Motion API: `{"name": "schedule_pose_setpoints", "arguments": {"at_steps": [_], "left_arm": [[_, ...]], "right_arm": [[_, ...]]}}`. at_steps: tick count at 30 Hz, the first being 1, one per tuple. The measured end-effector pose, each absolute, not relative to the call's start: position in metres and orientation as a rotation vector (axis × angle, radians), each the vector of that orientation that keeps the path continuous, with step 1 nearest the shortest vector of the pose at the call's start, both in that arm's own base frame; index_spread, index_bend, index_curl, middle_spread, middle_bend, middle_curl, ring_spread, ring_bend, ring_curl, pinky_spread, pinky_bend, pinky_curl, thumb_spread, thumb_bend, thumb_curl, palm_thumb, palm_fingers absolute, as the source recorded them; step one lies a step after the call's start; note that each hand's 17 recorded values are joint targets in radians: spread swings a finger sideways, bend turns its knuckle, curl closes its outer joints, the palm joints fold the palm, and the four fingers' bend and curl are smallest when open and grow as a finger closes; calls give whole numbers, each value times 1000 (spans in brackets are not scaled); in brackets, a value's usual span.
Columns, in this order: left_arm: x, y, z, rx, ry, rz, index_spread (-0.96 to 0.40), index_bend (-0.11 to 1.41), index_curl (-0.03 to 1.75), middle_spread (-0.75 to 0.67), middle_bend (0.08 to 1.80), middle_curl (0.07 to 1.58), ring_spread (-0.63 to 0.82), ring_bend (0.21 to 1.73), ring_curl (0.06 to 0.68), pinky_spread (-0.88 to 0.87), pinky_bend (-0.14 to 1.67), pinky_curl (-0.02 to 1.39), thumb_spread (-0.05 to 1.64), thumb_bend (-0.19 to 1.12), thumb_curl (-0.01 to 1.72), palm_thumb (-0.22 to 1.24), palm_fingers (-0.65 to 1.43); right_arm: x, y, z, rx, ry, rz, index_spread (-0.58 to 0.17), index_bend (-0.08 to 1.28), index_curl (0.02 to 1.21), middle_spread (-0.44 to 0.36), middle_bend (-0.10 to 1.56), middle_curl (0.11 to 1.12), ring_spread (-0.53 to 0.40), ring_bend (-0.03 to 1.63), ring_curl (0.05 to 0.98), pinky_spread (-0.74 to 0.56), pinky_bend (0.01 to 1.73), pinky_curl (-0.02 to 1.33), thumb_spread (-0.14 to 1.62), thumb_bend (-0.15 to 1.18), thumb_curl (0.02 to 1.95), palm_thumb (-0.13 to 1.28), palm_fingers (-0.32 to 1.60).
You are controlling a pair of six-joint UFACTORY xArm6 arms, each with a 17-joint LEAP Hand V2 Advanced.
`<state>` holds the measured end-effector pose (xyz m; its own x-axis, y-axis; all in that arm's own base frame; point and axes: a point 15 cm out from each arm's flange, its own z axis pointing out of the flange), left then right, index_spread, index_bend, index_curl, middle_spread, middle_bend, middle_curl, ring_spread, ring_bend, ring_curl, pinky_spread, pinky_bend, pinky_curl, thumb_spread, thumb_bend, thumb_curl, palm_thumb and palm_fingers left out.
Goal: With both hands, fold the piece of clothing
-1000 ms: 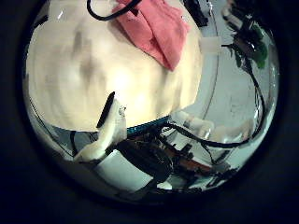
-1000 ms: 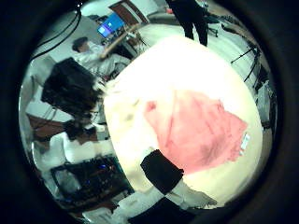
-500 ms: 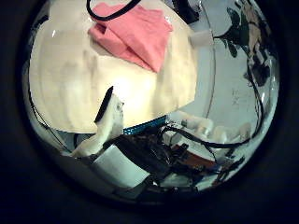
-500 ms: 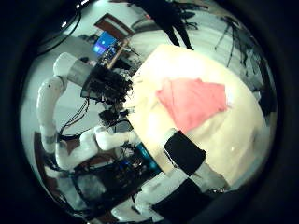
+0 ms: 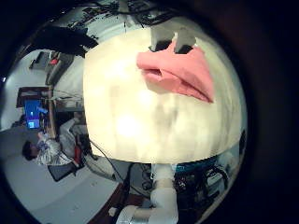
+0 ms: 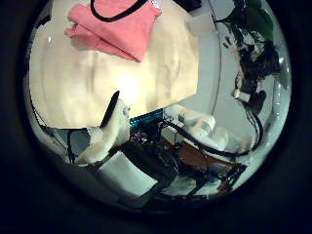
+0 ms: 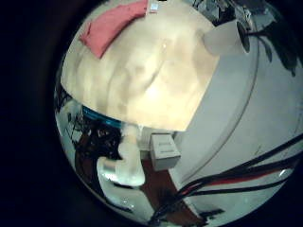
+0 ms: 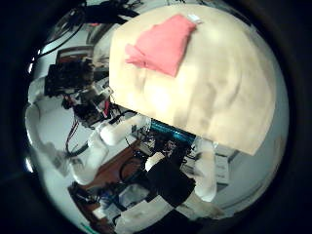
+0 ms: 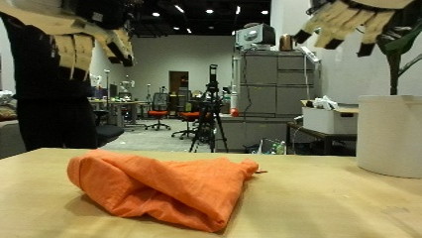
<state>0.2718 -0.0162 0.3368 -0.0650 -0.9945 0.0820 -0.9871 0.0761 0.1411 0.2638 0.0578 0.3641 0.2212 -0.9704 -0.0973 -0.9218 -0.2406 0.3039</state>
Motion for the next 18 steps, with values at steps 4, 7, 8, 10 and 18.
{"name": "schedule_pose_setpoints", "arguments": {"at_steps": [4, 7, 8, 10, 18], "left_arm": [[273, -16, 335, 2038, -2184, -75, 157, 149, 265, 217, 264, 361, 461, 581, 206, 449, 409, 302, 1154, -18, 358, 559, 77], [272, -15, 330, 2039, -2177, -80, 156, 150, 264, 203, 269, 362, 459, 581, 205, 446, 406, 302, 1150, -17, 360, 562, 85], [270, -14, 327, 2041, -2170, -84, 156, 149, 264, 201, 270, 363, 459, 581, 205, 445, 406, 303, 1150, -16, 362, 566, 84], [270, -12, 323, 2045, -2160, -87, 156, 149, 264, 198, 270, 363, 458, 581, 205, 444, 405, 303, 1150, -17, 364, 567, 84], [269, -11, 316, 2050, -2149, -88, 146, 152, 265, 191, 279, 364, 459, 578, 203, 441, 397, 301, 1148, -17, 366, 574, 96]], "right_arm": [[243, 48, 338, 2240, -1829, -456, -282, 159, 299, 120, 184, 307, 256, 228, 209, 367, 248, 341, 1314, -13, 230, 380, -25], [243, 36, 335, 2222, -1912, -436, -278, 162, 295, 123, 190, 306, 257, 222, 213, 365, 236, 337, 1313, -12, 226, 380, -19], [244, 34, 336, 2222, -1924, -432, -274, 164, 294, 124, 189, 306, 257, 222, 214, 364, 232, 337, 1316, -11, 226, 383, -16], [244, 33, 338, 2227, -1939, -425, -272, 162, 292, 129, 191, 307, 257, 217, 216, 363, 227, 335, 1316, -10, 224, 388, -13], [241, 29, 345, 2241, -1977, -403, -261, 170, 291, 134, 192, 309, 257, 201, 224, 364, 221, 333, 1320, -11, 220, 406, 4]]}}
